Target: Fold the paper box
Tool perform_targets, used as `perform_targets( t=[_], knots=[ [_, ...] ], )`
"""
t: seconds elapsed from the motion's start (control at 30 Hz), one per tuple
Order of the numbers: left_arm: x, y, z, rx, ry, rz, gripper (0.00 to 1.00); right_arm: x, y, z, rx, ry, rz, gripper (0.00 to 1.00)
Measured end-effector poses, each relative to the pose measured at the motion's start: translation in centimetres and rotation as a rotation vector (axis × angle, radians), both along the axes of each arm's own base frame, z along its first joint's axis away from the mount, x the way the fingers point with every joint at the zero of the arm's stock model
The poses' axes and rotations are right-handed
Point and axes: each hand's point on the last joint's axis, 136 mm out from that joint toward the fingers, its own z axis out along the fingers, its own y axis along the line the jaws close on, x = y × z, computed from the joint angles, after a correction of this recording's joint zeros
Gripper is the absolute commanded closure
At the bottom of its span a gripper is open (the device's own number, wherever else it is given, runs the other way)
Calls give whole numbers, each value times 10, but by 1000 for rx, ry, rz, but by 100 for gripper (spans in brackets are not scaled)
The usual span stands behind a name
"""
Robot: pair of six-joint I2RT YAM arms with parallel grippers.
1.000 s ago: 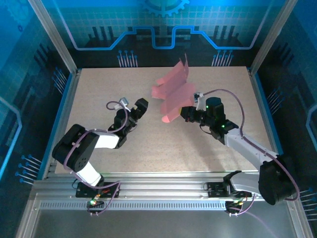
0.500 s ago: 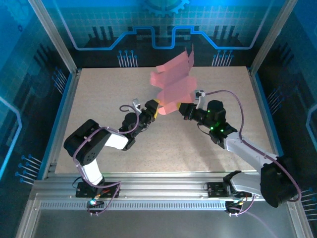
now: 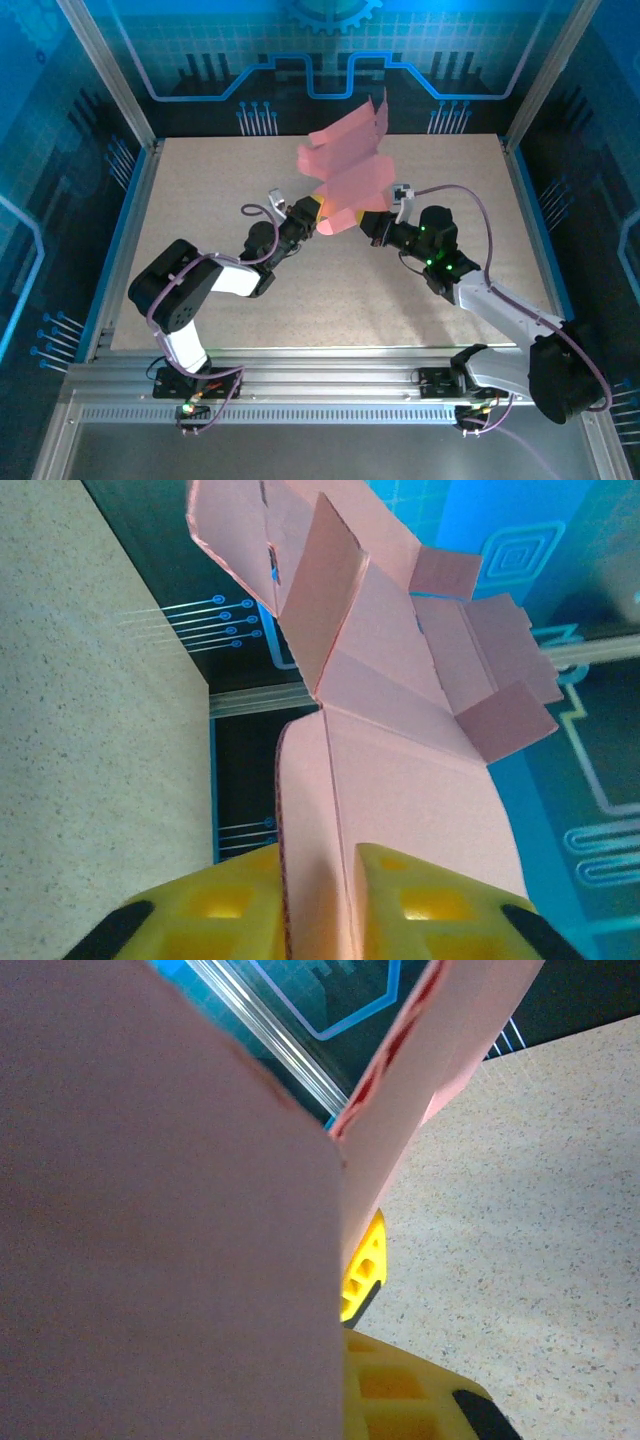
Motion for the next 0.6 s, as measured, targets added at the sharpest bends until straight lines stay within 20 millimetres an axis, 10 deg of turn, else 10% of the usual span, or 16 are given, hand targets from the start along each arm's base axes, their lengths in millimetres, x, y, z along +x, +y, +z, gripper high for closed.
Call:
perform_targets(
  t=[0.13,0.27,0.37,0.6],
  knots=[
    [0,0,2,6,-13,-6,100,-1,0,-3,-16,-5,0,90],
    [1,1,2,30,-29,-11,100,-5,-2,-3,-35,-8,2,35],
    [2,5,2,83,-68,-16,100,-10,-10,0,-71,-27,-20,13],
    [-2,1,-2,353,-280,-58,100,-24,-60,22,-252,-107,-162,12]
  ],
)
